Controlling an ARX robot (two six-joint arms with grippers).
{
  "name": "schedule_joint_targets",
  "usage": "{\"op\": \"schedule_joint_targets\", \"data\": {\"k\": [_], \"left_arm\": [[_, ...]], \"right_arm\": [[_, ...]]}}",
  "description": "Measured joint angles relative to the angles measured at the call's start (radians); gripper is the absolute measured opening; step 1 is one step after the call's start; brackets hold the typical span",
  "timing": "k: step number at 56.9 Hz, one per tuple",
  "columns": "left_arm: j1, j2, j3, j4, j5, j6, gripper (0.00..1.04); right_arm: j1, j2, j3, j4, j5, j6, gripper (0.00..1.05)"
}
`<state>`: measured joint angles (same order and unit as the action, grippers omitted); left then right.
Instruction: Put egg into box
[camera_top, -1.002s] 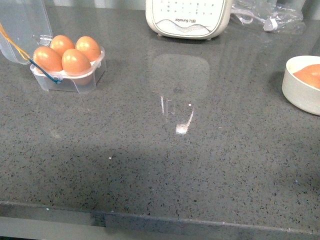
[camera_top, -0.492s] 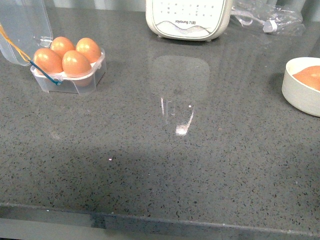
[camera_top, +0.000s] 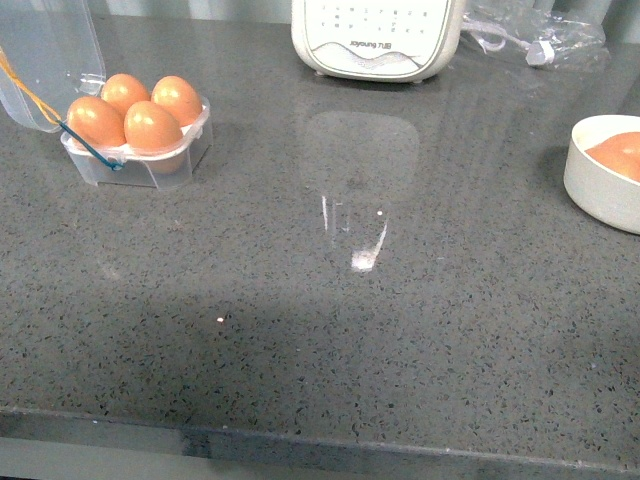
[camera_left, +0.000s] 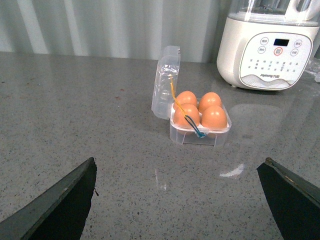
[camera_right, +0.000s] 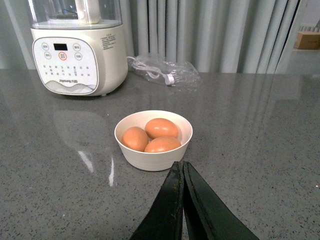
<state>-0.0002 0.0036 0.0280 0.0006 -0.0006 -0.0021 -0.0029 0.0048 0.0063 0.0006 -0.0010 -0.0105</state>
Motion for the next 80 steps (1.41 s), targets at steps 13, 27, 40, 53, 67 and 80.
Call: {"op": "schedule_joint_targets", "data": {"k": [13, 27, 40, 53, 67, 80], "left_arm": [[0.000, -0.001, 0.000, 0.000, 0.000, 0.000, 0.98], [0.000, -0.001, 0.000, 0.000, 0.000, 0.000, 0.98], [0.000, -0.001, 0.000, 0.000, 0.000, 0.000, 0.98], [0.000, -0.001, 0.000, 0.000, 0.000, 0.000, 0.98], [0.000, -0.001, 0.000, 0.000, 0.000, 0.000, 0.98], [0.000, -0.001, 0.000, 0.000, 0.000, 0.000, 0.98]], "right_arm": [[0.000, -0.001, 0.000, 0.000, 0.000, 0.000, 0.03], [0.000, -0.001, 0.000, 0.000, 0.000, 0.000, 0.08], [0.000, -0.001, 0.000, 0.000, 0.000, 0.000, 0.46], [0.000, -0.001, 0.000, 0.000, 0.000, 0.000, 0.90], [0.000, -0.001, 0.000, 0.000, 0.000, 0.001, 0.97], [0.000, -0.001, 0.000, 0.000, 0.000, 0.001, 0.97]]}}
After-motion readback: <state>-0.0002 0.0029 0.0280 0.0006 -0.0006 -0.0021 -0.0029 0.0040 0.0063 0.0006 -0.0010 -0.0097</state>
